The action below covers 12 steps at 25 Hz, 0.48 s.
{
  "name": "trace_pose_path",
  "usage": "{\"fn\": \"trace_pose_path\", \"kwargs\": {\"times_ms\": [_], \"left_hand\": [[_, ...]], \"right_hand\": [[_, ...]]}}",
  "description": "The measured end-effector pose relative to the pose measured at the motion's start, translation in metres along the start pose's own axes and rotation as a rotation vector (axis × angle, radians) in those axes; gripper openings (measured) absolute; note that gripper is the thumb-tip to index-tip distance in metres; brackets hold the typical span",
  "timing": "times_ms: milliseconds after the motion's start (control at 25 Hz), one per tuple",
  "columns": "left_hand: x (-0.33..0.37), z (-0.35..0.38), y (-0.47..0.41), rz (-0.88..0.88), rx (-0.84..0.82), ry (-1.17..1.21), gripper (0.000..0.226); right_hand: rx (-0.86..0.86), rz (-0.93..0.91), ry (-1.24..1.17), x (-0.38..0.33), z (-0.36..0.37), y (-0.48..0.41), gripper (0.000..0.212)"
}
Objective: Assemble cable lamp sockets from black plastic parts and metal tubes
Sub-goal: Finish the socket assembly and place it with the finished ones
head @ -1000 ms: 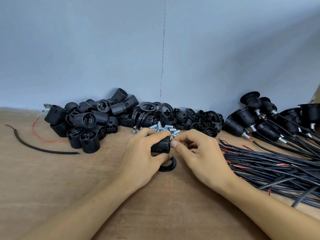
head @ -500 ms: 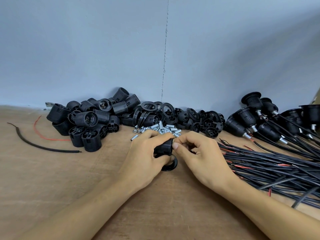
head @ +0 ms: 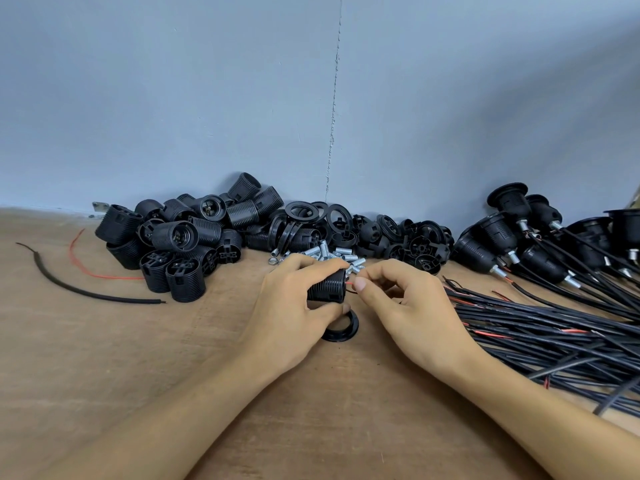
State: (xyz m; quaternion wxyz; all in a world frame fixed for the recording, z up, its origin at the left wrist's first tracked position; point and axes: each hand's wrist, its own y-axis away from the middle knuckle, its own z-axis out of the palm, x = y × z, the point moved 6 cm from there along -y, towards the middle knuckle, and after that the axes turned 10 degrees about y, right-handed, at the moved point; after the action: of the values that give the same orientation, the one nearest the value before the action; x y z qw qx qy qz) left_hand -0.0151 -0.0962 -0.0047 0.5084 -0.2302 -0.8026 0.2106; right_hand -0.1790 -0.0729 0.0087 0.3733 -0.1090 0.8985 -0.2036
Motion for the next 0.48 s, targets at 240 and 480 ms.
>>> {"fn": "trace_pose_path", "kwargs": {"times_ms": [240,480], "left_hand": [[-0.0005,0.0013,0.0022,-0.007,-0.021,-0.017,0.053],[-0.0002,0.0032,0.0018,-0.019,-0.038,-0.02,0.053]], "right_hand": [[0.012,-0.01,0.05,-0.0027,0.0011,0.0003,0.01],[0.013,-0.021,0.04,-0.0048,-0.0003,0.0016,0.012]]}}
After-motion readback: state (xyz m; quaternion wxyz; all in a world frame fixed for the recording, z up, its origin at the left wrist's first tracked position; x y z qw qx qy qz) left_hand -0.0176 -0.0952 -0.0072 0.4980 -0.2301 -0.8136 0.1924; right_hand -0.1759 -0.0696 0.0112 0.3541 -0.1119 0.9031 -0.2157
